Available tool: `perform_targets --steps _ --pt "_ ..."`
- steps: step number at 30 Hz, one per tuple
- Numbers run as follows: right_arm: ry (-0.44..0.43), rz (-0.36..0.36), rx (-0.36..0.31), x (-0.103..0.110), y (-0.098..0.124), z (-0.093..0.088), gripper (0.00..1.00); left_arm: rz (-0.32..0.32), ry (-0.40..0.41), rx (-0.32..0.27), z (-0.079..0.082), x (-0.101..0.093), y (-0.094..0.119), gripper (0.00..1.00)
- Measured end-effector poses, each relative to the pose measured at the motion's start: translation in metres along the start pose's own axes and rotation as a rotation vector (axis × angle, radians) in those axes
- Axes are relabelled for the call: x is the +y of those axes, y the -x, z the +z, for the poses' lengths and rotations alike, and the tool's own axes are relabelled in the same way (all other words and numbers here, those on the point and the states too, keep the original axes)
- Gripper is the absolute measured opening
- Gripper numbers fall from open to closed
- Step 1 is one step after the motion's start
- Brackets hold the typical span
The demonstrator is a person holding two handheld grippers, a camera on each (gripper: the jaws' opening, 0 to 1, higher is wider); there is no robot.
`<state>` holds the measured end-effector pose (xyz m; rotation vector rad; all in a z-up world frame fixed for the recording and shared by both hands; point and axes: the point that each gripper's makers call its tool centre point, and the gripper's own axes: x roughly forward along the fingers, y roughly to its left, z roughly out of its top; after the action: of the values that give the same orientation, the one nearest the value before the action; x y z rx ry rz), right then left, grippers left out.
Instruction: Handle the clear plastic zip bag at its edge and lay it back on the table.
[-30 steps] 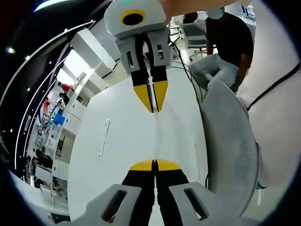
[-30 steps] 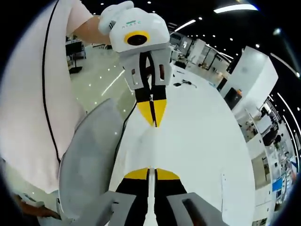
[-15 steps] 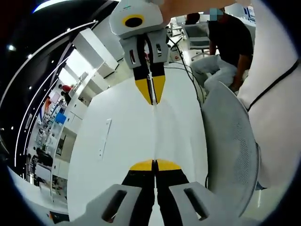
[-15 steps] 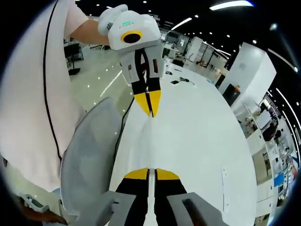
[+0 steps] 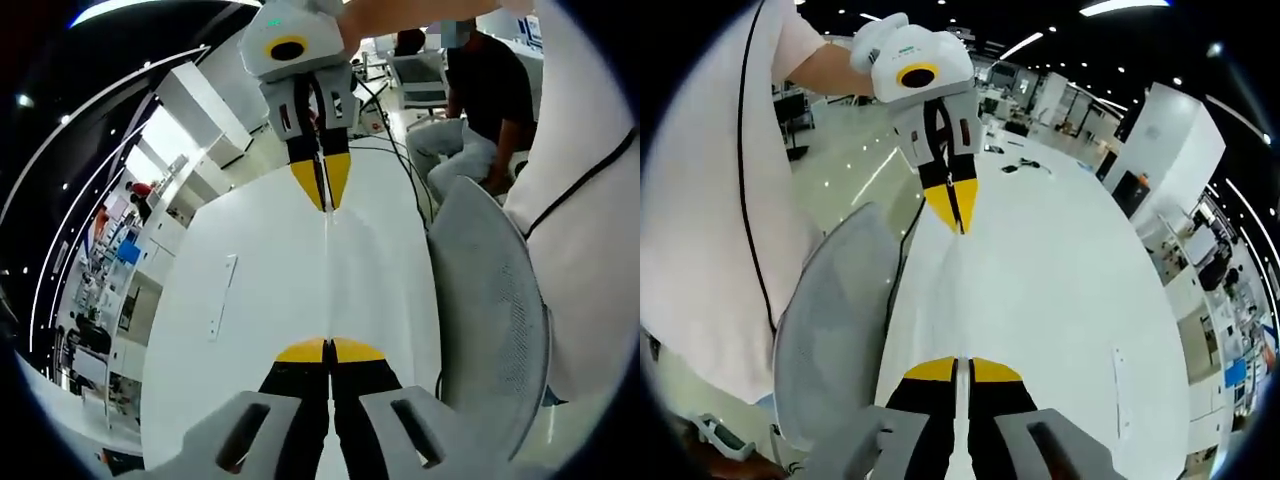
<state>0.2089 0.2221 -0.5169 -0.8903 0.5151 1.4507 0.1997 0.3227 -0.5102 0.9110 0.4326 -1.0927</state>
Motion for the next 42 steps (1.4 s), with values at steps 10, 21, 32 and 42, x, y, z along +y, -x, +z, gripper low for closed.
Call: perform_targets --steps 10,21,32,42 --pt "-0.013 -0.015 0.028 0.001 0.002 -0.013 0.0 -0.008 0.02 -0.011 -0.007 -0.002 0.002 0.0" --pt "-0.024 -0.016 0.026 -0.003 0.006 -0.014 0.0 0.009 0.016 -0.035 0.001 0.001 0.004 0.0" --pt "-0.062 -0.01 0.028 -0.001 0.005 -0.018 0.0 0.013 0.008 -0.042 0.005 0.008 0.0 0.0" --pt "-0.13 -0.001 -0.038 -0.003 0.011 -0.009 0.05 0.014 -0.01 -0.048 0.012 0.012 -0.003 0.0"
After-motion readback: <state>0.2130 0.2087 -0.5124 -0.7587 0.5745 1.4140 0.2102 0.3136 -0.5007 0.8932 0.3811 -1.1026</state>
